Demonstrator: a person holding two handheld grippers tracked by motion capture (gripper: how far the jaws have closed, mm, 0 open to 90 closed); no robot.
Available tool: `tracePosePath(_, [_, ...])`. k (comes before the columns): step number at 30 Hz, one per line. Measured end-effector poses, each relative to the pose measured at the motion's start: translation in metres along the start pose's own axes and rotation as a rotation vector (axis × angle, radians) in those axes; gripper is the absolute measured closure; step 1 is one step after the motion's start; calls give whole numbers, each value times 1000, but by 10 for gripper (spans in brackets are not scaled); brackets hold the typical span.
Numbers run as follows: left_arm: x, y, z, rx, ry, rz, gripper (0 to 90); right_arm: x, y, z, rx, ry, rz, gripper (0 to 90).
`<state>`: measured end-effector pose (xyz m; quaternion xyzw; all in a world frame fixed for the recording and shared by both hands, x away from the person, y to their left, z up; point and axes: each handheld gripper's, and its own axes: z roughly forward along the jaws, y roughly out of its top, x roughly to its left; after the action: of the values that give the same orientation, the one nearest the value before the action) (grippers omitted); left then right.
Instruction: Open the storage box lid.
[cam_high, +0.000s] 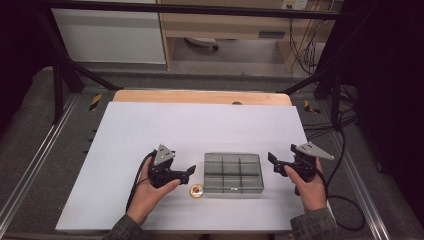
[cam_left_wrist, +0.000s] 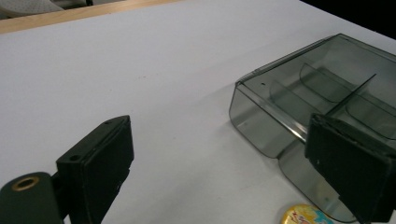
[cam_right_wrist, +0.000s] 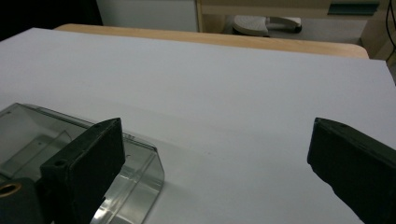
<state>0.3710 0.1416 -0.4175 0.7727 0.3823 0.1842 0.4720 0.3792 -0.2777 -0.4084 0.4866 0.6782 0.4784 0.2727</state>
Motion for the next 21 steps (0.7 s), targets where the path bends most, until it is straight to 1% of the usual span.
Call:
tracePosePath(5, [-12, -3, -7, -12, -34, 4, 80, 11, 2, -10, -34, 21, -12, 49])
tracePosePath(8, [-20, -5, -11, -19, -62, 13, 75, 20, 2, -15, -37, 35, -24, 69])
tracePosePath(11, [-29, -7, -14, -20, -71, 19, 67, 29, 3, -19, -33, 57, -42, 83])
tracePosePath(14, [-36, -10, -18, -16, -88, 23, 67, 39, 1, -22, -31, 82, -64, 83])
tracePosePath(16, [-42, -13, -19, -10, -99, 30, 68, 44, -1, -24, -28, 103, -68, 88])
tracePosePath(19, [-49, -16, -19, 4, -113, 29, 69, 51, -3, -26, -26, 134, -81, 110])
tracePosePath(21, [-52, -17, -19, 13, -123, 37, 70, 55, -4, -27, -26, 153, -82, 129])
